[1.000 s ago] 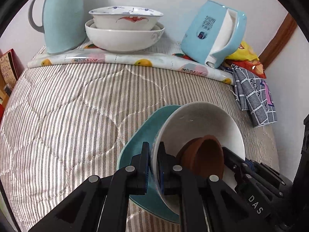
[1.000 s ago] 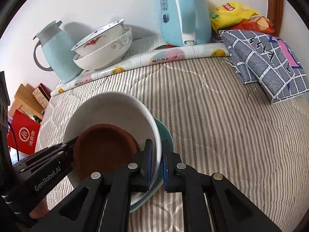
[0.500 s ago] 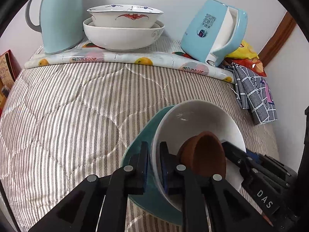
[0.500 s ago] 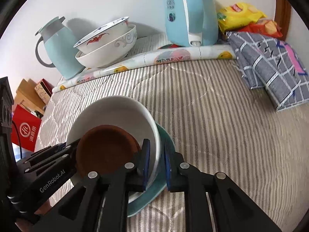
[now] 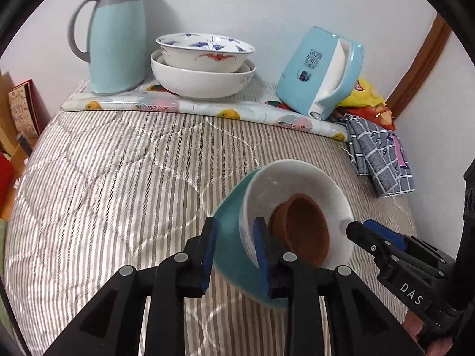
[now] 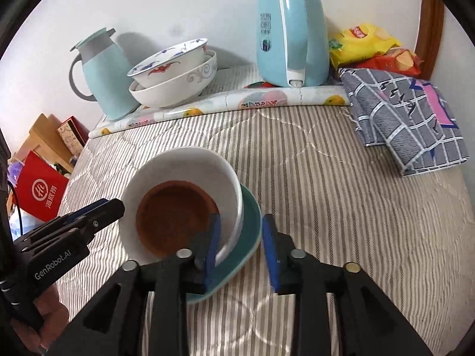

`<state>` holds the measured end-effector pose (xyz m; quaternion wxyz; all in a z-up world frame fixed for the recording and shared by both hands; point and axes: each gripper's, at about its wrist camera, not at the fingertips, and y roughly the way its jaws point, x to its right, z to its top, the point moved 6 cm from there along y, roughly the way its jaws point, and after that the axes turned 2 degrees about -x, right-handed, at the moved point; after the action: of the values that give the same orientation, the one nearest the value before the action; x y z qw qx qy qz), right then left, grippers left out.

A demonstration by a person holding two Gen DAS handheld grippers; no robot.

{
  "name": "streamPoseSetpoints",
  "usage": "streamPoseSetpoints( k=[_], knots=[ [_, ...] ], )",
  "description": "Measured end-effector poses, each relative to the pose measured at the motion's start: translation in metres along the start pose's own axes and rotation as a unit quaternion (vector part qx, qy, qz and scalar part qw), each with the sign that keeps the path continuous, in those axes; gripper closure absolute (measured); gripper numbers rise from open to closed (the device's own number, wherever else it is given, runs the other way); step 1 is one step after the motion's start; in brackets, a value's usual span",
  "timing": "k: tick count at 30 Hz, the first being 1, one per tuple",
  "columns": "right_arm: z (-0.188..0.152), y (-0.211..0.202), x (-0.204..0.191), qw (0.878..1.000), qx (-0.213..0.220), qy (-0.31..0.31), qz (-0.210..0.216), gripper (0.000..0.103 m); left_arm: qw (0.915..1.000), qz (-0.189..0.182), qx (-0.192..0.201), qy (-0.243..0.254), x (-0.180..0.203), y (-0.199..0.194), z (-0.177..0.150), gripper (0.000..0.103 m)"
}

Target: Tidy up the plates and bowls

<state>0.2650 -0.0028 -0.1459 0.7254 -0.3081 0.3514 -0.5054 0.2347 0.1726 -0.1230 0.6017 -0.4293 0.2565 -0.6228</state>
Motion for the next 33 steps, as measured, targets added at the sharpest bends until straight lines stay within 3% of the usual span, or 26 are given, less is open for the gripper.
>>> streamPoseSetpoints(
  k=[3,6,9,18,21,23,33],
  knots=[
    [-0.008,-0.021,0.001,1.0,0.016,-0.015,-0.018,0.067,1.0,-0.002,0.009,0.001,0.007,-0.018,-0.008,0.077],
    [-0.017,-0.045,0.004,0.999,0.033,-0.021,-0.029,0.057,0.9997,-0.003,0.023,0.005,0.016,-0.034,-0.014,0.069],
    [-0.029,-0.071,0.009,0.999,0.037,-0.019,-0.021,0.057,0.9989,-0.008,0.044,0.015,0.034,-0.058,-0.023,0.06],
    [-0.065,-0.15,0.036,0.995,0.079,-0.01,-0.053,0.055,0.994,-0.001,0.103,0.038,0.085,-0.118,-0.049,0.036],
    [-0.075,-0.171,0.041,0.993,0.095,-0.018,-0.062,0.039,0.9925,0.004,0.115,0.042,0.099,-0.132,-0.061,0.031],
    [-0.083,-0.187,0.044,0.991,0.117,-0.022,-0.062,0.023,0.9916,0.006,0.122,0.043,0.106,-0.141,-0.068,0.027],
    [-0.117,-0.23,0.066,0.986,0.156,0.0,-0.061,0.013,0.9876,0.028,0.147,0.046,0.125,-0.17,-0.101,0.013]
  ],
)
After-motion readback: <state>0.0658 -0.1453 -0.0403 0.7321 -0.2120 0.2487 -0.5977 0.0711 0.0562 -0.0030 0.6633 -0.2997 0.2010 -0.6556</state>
